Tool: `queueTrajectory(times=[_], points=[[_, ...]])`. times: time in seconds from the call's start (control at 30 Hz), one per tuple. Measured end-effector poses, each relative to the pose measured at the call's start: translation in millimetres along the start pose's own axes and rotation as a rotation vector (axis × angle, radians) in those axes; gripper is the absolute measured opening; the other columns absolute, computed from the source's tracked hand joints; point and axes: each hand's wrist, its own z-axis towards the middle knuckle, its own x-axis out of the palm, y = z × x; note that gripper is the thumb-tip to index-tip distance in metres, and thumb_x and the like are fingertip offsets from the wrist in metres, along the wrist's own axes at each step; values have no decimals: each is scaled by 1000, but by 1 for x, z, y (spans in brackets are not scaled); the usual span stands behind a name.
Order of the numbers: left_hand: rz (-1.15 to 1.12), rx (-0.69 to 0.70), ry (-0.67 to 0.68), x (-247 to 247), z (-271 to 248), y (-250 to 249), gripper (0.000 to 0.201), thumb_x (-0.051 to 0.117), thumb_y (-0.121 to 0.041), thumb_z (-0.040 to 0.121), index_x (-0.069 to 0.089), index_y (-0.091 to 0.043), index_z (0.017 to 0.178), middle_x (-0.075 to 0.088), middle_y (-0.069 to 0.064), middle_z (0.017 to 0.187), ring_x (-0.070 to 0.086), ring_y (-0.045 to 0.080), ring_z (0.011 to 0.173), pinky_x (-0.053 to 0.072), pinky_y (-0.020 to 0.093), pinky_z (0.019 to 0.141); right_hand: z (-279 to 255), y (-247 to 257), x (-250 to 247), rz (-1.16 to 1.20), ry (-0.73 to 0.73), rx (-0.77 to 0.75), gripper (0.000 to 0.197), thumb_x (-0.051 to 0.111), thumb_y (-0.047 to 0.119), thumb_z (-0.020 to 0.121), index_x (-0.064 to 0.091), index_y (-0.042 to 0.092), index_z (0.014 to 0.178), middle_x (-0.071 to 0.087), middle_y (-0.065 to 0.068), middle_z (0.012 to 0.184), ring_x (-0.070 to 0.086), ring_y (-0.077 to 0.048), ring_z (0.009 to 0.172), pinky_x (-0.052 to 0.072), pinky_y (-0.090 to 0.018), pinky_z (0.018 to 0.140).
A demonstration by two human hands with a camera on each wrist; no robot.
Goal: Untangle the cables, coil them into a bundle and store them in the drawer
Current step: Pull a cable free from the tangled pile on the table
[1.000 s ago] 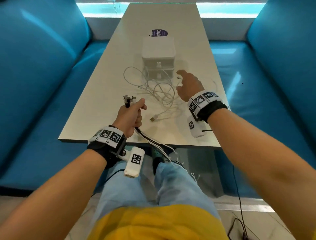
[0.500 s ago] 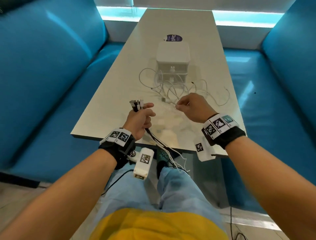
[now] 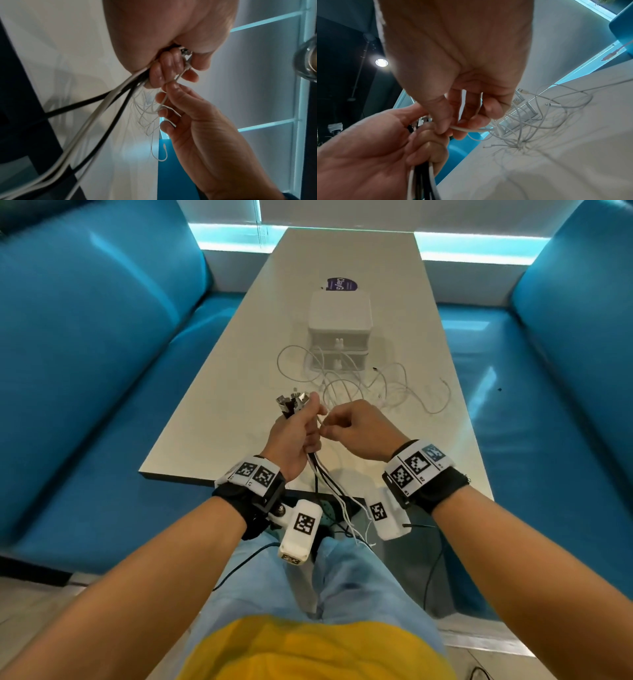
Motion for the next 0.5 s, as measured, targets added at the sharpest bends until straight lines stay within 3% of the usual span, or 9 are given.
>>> queueTrajectory(times=[0.1, 0.17, 0.27, 0.4, 0.5], points=[[6, -27, -8, 3, -3, -4, 38, 54, -41, 95, 49, -17, 66, 22, -6, 49, 20, 9, 45, 22, 21, 43, -1, -4, -3, -69, 44, -27, 13, 64, 28, 90, 71, 18, 88, 65, 11, 79, 54, 1, 74, 41, -17, 70], [-3, -12, -26, 6, -3, -6, 41, 51, -43, 96, 45, -18, 64, 19, -4, 53, 19, 10, 48, 21, 22, 45, -1, -10, -5, -119, 86, -12, 14, 64, 28, 89, 70, 15, 86, 66, 5, 80, 56, -5, 74, 43, -20, 69], [-13, 31, -68, 13, -4, -9, 42, 50, -45, 95, 43, -19, 63, 28, -4, 57, 26, 10, 52, 26, 22, 48, -1, -21, -8, -127, 97, 32, 12, 63, 24, 90, 68, 16, 83, 62, 6, 75, 54, -8, 71, 38, -20, 65], [36, 42, -75, 21, -3, -14, 45, 51, -47, 94, 48, -21, 58, 50, -7, 66, 48, 12, 71, 41, 32, 75, 4, -31, -19, -88, 70, 70, 11, 63, 23, 91, 68, 14, 87, 65, 1, 81, 57, -10, 76, 42, -25, 73], [-91, 34, 56, 26, -8, -26, 50, 44, -46, 97, 41, -19, 55, 47, 0, 60, 53, 16, 68, 45, 36, 86, 10, -40, -31, -104, 55, 117, 13, 62, 22, 91, 68, 10, 88, 64, -6, 82, 57, -17, 77, 43, -28, 73]])
